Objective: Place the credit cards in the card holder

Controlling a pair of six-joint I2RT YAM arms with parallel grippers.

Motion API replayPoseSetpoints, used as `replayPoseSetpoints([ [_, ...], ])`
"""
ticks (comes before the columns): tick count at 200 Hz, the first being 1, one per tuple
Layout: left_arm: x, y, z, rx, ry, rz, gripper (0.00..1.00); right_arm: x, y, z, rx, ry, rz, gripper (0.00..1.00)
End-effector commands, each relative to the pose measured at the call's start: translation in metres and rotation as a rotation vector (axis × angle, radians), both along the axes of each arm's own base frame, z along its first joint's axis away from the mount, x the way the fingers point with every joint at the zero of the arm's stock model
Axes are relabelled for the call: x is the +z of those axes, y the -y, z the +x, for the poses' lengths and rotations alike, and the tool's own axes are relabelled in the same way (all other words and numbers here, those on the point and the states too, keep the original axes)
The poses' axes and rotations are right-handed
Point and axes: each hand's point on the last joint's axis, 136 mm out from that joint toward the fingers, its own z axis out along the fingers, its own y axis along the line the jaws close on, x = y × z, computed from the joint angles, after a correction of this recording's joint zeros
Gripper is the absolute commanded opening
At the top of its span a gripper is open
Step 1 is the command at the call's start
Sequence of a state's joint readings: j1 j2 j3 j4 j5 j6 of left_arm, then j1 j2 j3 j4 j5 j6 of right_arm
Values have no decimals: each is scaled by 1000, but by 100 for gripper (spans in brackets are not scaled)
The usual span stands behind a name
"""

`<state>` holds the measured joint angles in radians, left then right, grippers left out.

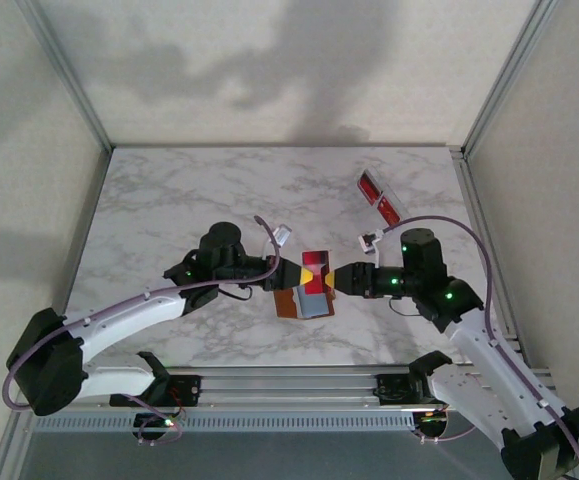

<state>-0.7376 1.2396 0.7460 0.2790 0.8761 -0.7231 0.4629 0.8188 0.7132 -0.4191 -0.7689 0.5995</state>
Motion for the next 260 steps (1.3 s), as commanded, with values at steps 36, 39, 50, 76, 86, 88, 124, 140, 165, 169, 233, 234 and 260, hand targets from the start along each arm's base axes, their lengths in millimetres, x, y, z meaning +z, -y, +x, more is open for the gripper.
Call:
replayPoseSetpoints([
  [36, -111, -25, 18, 139, -174, 324, 1, -97, 41, 31, -156, -38, -426, 56],
  [39, -114, -25, 19, 138, -179, 332, 2, -102, 42, 32, -158, -44, -440, 56],
  [50, -128, -26, 19, 140, -206, 364, 2, -115, 44, 35, -164, -54, -474, 56],
  [76, -151, -30, 24, 161, -241, 422, 2, -135, 43, 44, -171, -22, -535, 59],
  [86, -158, -30, 26, 160, -256, 438, 2, -141, 43, 48, -176, -4, -568, 62],
  [88, -159, -30, 27, 160, -259, 441, 2, -142, 43, 48, -176, -1, -575, 62],
  [124, -182, -35, 32, 178, -318, 495, 1, -155, 27, 59, -125, 15, -607, 60],
  [140, -188, -38, 34, 186, -335, 511, 1, -164, 22, 65, -121, 4, -635, 58],
  [165, -195, -44, 36, 206, -346, 527, 0, -176, 17, 75, -123, -22, -665, 48],
  [169, -196, -45, 37, 209, -348, 527, 0, -177, 16, 76, -123, -26, -671, 46],
  [233, -212, -50, 37, 201, -404, 518, 0, -183, 20, 78, -131, -27, -726, 7],
  [234, -212, -50, 37, 199, -405, 517, 0, -183, 20, 78, -131, -27, -726, 7],
  [260, -206, -46, 39, 189, -414, 469, 0, -187, 18, 71, -119, -56, -708, 0],
])
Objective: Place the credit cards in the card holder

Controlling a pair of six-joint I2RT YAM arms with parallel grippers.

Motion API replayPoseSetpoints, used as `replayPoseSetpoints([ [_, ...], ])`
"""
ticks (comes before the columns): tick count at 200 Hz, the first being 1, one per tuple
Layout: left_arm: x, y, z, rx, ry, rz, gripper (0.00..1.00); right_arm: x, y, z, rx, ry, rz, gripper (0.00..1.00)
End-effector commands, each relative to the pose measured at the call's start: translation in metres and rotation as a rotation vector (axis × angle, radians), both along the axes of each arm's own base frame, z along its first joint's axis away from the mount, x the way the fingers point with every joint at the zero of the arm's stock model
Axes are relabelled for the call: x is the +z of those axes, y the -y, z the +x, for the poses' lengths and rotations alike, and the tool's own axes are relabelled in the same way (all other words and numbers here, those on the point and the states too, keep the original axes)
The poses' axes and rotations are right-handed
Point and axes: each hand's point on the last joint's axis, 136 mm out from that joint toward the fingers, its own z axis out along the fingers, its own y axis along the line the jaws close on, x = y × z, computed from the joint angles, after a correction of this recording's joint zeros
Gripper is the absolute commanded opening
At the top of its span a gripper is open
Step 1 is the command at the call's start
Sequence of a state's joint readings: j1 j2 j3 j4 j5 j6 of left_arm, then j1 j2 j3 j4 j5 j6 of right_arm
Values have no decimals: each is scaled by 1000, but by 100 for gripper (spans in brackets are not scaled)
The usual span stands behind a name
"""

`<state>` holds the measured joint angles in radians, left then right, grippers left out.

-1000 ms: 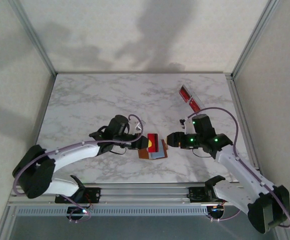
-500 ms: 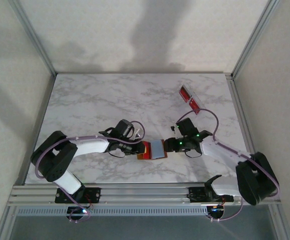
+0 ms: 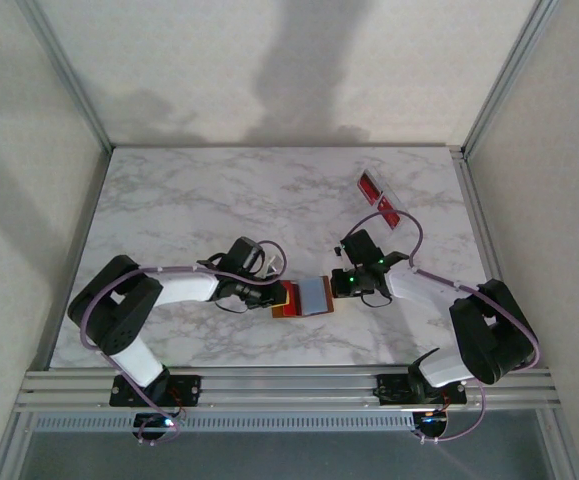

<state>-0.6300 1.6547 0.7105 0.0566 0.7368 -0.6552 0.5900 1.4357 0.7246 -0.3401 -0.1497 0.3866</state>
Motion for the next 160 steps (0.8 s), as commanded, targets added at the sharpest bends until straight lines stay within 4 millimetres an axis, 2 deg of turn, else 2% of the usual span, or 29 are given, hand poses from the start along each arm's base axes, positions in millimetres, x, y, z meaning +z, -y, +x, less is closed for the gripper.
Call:
replayPoseSetpoints([
  [1, -1, 0, 4, 9, -2, -27, 0, 2, -5, -4, 9, -10, 13, 0],
  [34, 4, 1, 8, 7, -7, -63, 0, -6, -6, -14, 13, -30, -1, 0],
  [85, 6, 3, 8, 2, -39, -121, 0, -15, -6, -16, 19, -39, -6, 0],
  [123, 0, 2, 7, -3, -58, -133, 0, -17, -7, -17, 27, -49, -9, 0],
  [160, 6, 1, 8, -1, -52, -170, 0, -19, -6, -19, 35, -57, -13, 0],
])
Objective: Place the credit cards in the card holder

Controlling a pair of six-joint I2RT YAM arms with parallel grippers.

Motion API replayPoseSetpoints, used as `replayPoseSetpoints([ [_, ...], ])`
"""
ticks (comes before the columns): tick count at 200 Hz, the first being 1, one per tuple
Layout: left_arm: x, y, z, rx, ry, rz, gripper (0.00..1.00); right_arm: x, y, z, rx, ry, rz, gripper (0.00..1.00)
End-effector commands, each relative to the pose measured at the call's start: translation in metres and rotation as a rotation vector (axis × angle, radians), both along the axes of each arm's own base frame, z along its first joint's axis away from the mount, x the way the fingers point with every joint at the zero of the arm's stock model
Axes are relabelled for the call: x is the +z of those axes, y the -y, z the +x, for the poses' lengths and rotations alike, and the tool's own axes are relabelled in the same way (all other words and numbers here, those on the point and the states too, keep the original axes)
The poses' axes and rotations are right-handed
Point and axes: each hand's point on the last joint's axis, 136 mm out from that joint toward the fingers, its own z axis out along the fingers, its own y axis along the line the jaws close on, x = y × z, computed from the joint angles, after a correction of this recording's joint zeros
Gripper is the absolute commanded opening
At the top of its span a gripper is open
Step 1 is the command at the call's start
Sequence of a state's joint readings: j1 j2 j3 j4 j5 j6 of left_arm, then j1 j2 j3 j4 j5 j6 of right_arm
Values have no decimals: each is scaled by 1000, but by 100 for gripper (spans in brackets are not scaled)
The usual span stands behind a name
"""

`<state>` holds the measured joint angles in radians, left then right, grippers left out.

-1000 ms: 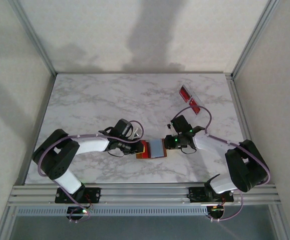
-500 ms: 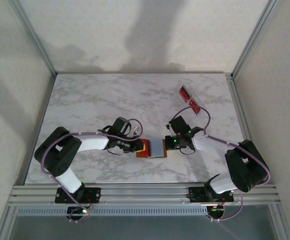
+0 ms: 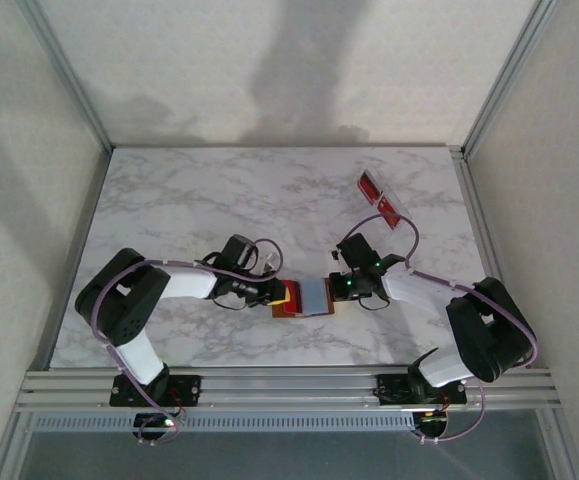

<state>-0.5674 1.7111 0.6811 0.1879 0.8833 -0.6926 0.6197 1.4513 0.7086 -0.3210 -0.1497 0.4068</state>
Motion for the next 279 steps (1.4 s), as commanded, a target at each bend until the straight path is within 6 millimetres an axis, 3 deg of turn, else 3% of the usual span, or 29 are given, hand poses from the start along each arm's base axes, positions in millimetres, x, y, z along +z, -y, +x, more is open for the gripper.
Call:
replayPoseSetpoints([
  [1, 5, 1, 2, 0, 8, -47, 0, -12, 0, -11, 23, -39, -11, 0],
  [83, 12, -8, 2, -1, 36, -18, 0, -14, 4, -14, 13, -41, -17, 0],
  [115, 19, -3, -1, -4, 24, -76, 0, -15, 2, -14, 13, -48, -13, 0],
  [279, -7, -16, -9, 66, -87, -57, 0, -18, 3, -17, 4, -61, -9, 0],
])
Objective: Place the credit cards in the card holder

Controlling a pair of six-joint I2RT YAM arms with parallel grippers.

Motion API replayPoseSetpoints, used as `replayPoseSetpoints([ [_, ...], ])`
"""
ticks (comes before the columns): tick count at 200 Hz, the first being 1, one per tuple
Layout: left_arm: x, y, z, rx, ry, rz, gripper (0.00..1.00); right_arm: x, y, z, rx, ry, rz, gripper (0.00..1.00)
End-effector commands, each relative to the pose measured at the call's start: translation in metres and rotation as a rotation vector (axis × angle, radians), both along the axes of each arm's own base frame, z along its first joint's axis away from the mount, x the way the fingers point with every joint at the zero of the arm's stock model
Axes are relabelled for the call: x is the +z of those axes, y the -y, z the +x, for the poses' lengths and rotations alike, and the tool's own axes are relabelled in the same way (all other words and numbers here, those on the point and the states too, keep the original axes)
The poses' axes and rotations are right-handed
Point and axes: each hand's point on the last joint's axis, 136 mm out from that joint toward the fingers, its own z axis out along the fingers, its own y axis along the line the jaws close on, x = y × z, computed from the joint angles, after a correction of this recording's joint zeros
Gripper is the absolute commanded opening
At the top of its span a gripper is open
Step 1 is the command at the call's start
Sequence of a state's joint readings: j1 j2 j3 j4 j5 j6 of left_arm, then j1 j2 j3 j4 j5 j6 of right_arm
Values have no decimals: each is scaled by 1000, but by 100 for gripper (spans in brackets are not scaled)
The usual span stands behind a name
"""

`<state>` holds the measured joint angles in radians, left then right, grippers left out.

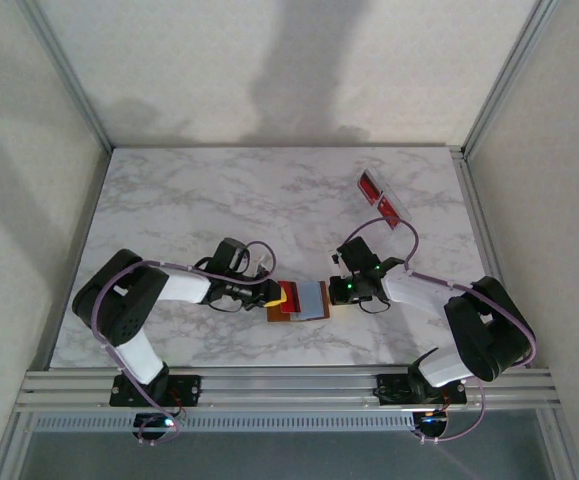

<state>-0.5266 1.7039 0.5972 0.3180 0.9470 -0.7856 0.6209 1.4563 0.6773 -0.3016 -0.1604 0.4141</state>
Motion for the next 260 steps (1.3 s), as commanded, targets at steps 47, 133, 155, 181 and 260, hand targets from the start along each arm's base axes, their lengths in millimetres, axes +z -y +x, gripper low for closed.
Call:
replayPoseSetpoints([
  [47, -2, -4, -7, 13, -13, -17, 0, -10, 0, -11, 4, -45, -8, 0],
  [133, -1, 7, -9, -34, -10, -48, 0, -10, -7, -10, 8, -57, 23, 0],
  [155, -4, 7, -10, -35, -19, -46, 0, -9, -7, -9, 9, -56, 26, 0],
  [181, -3, 8, -11, -39, -19, -52, 0, -9, -7, -9, 7, -54, 25, 0],
  [260, -12, -1, -22, -44, -37, -20, 0, -13, 1, -5, -53, -31, 1, 0],
])
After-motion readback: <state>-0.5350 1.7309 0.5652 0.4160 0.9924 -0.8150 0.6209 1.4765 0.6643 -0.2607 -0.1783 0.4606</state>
